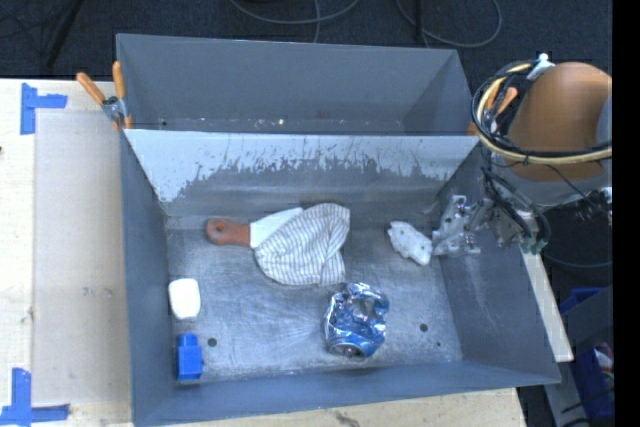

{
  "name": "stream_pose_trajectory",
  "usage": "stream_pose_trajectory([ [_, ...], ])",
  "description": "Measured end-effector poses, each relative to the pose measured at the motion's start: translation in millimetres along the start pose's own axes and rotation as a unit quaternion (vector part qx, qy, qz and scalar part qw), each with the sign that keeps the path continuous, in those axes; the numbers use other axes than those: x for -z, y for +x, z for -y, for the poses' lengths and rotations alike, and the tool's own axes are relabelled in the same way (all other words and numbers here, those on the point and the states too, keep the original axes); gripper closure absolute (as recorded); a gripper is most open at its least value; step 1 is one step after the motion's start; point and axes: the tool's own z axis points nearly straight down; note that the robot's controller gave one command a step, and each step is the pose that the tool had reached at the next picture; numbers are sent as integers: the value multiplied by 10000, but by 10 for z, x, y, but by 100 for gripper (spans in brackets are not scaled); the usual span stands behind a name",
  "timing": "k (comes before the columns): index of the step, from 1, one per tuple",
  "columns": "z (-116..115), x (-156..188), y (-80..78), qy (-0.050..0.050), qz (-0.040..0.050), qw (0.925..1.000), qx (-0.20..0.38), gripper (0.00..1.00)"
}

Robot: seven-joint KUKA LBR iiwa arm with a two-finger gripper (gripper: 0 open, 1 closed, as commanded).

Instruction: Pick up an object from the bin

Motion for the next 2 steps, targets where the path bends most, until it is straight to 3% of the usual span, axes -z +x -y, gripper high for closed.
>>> stream_pose_trajectory([
  [2, 93, 1253, -91, 16, 77, 9999, 151, 100],
])
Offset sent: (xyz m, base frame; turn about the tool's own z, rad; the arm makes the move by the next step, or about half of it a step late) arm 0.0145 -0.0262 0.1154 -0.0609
